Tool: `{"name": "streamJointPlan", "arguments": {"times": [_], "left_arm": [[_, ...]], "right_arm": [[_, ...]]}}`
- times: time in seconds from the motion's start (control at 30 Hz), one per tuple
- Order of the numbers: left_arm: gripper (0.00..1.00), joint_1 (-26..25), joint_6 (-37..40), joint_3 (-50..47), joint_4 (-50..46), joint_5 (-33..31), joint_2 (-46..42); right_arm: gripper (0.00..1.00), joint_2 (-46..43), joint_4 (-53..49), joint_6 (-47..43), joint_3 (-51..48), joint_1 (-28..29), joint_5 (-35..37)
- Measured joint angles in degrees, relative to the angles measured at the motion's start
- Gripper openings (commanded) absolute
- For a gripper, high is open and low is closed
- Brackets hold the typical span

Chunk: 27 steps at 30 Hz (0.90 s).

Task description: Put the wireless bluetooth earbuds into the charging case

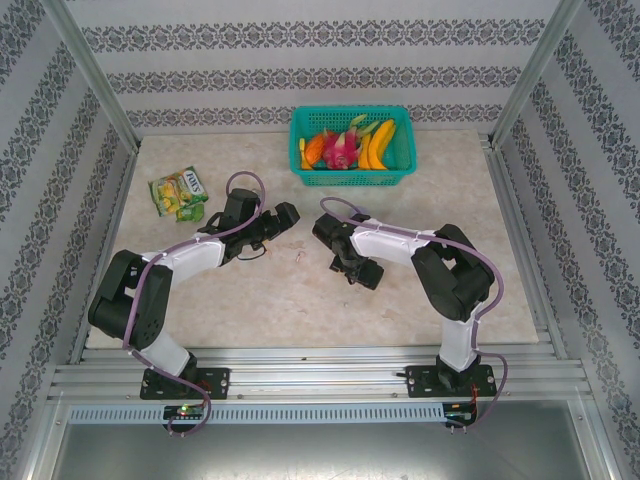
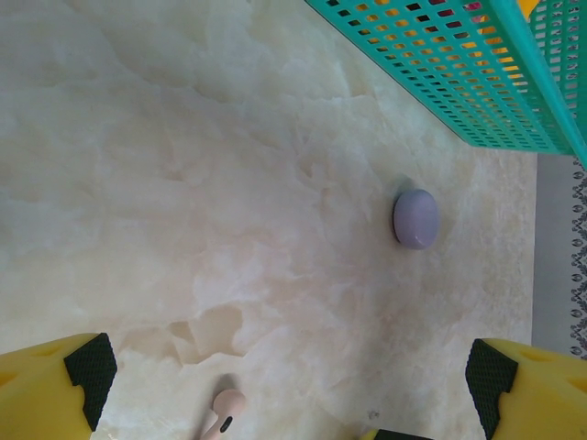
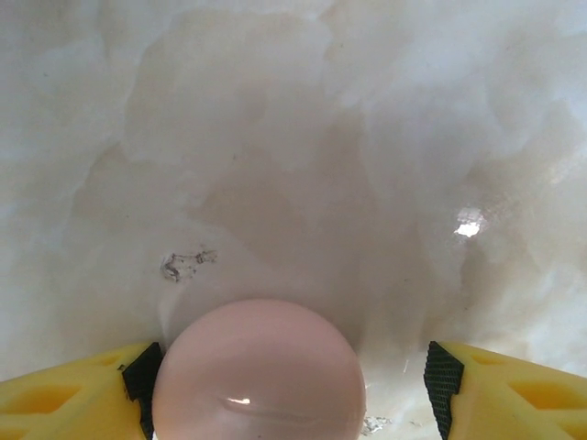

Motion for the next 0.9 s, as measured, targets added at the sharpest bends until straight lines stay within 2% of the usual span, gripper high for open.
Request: {"name": "streamJointPlan", "arguments": {"times": [0.27,0.5,0.67,0.9], "left_arm": [[1.00,0.0,0.0,0.0,0.0,0.0,0.0],[1.00,0.0,0.0,0.0,0.1,0.0,0.0],[1.00,0.0,0.0,0.0,0.7,0.0,0.0],[1.00,0.0,0.0,0.0,0.8,-0.7,-0.6]], "right_arm": [[0.75,0.1,1.2,2.4,-0.3,0.0,-1.0],[0.69,0.1,2.4,2.5,-0.6,0.0,-1.4],[0.63,0.6,2.7,-1.6,0.1,0.0,-1.8],[0.59,1.6,3.1,-12.2,1.2,-0.9,-3.0]]}}
